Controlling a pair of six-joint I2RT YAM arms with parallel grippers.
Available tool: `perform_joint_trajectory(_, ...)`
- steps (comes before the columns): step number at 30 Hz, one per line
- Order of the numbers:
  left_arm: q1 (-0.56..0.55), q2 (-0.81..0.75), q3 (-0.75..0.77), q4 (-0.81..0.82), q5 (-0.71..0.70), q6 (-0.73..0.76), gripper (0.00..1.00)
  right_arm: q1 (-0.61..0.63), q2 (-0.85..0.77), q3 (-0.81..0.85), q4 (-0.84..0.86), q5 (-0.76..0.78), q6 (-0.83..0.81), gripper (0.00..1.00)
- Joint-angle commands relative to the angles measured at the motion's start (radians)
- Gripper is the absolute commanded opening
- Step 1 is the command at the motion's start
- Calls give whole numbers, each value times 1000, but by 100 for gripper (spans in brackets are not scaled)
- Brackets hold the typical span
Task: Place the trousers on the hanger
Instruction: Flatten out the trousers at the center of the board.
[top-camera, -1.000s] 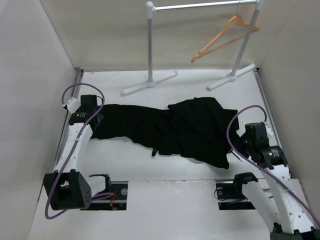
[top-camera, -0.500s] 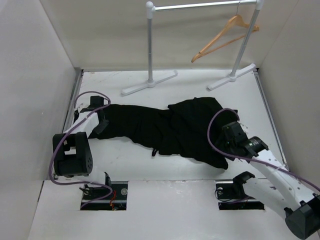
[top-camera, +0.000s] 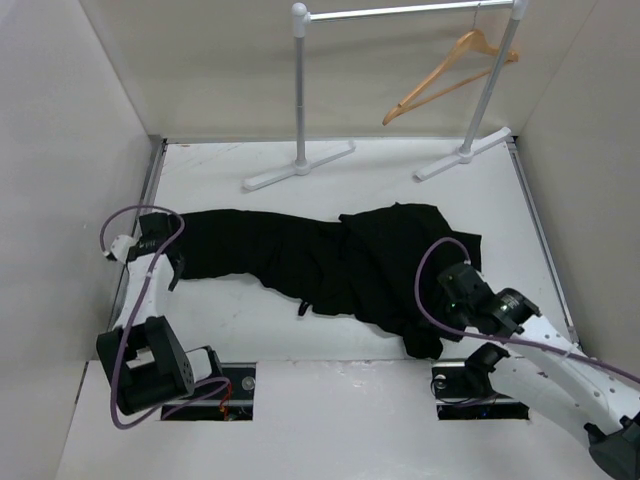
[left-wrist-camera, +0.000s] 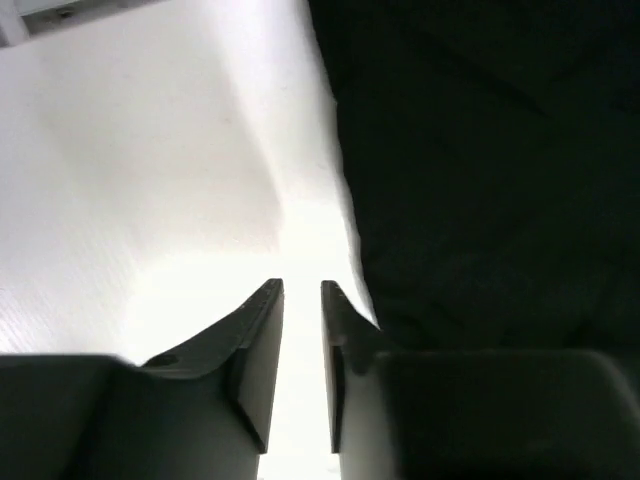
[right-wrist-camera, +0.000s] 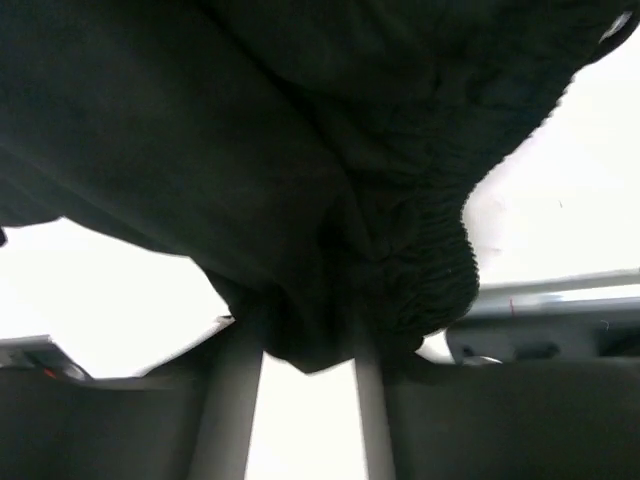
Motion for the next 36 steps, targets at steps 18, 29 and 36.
perform_joint_trajectory(18,-419,297,63,91,140,-13,20,-103,322,254,237,122,-248,18)
perform_joint_trajectory(29,-274,-184,-140,-160,118,20,21,-386,383,296,310,220,-251,71)
perform_joint_trajectory(36,-515,-70,152,-147,118,28,41,-492,605,439,413,219,-303,73)
